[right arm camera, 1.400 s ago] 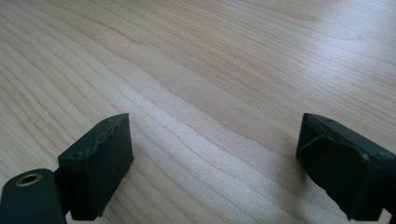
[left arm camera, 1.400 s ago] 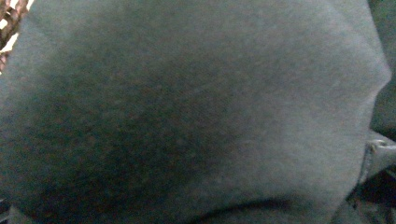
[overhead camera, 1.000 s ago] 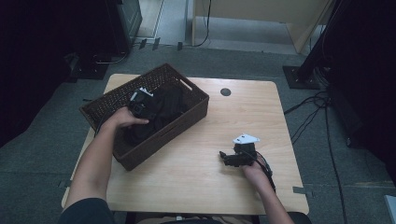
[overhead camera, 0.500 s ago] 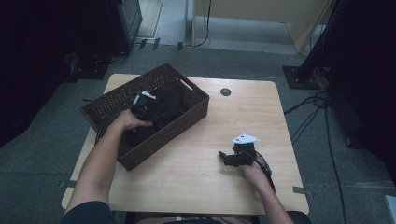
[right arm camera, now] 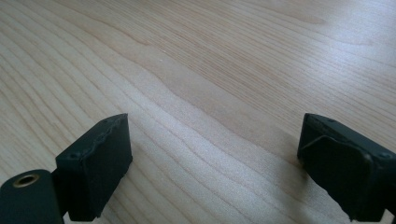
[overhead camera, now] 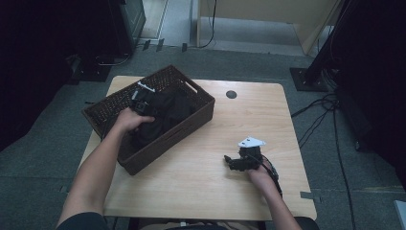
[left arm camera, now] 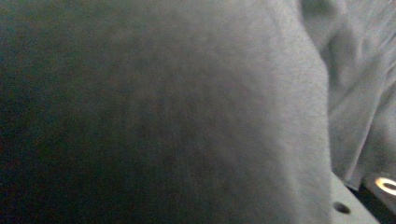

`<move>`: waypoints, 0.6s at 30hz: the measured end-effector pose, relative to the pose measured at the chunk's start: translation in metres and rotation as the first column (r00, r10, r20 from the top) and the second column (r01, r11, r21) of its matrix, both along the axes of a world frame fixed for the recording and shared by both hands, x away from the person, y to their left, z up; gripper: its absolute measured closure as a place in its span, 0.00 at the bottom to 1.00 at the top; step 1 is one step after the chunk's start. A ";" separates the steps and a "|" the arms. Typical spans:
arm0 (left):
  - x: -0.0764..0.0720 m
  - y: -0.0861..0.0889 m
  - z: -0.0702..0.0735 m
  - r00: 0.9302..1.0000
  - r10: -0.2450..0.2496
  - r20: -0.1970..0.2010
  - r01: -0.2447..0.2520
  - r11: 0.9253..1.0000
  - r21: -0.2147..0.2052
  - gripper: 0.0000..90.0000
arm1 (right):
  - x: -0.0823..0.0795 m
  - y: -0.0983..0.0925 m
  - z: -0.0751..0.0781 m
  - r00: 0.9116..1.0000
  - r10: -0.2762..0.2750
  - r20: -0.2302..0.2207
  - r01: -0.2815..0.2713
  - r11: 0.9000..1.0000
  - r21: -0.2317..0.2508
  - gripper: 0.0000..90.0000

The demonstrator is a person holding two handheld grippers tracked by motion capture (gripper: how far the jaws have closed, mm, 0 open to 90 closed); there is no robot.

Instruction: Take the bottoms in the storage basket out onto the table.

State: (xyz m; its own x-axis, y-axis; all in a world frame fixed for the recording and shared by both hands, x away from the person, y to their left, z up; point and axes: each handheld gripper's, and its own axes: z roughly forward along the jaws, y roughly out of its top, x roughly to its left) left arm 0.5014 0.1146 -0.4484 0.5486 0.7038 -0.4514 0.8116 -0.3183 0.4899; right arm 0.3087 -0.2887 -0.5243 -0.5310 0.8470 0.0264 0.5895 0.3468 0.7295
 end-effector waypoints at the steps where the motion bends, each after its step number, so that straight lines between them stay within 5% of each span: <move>1: 0.001 0.005 0.008 1.000 0.026 0.000 -0.026 0.999 -0.037 0.82 | 0.000 0.000 0.000 1.000 0.000 0.000 0.000 1.000 0.000 0.11; 4: -0.001 0.014 0.030 0.998 0.061 0.000 -0.061 0.994 -0.096 0.82 | 0.000 0.000 0.000 1.000 0.001 -0.001 -0.001 1.000 0.000 0.11; 11: -0.014 0.018 0.082 0.994 0.086 0.067 -0.078 0.990 -0.114 0.82 | 0.000 0.000 0.000 1.000 0.002 -0.001 -0.002 1.000 -0.001 0.10; 16: -0.027 0.020 0.118 0.986 0.123 0.112 -0.104 0.981 -0.164 0.82 | 0.000 0.000 0.000 1.000 0.002 0.000 -0.002 1.000 -0.002 0.10; 18: -0.033 0.017 0.132 0.983 0.123 0.137 -0.101 0.983 -0.156 0.82 | 0.000 0.000 0.000 1.000 -0.001 -0.001 0.001 1.000 0.001 0.10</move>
State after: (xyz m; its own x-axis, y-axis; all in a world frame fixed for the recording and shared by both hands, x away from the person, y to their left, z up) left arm 0.4681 0.1318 -0.3162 0.5378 0.6957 -0.4761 0.7543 -0.1448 0.6404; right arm 0.3092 -0.2887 -0.5243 -0.5305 0.8472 0.0276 0.5902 0.3458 0.7294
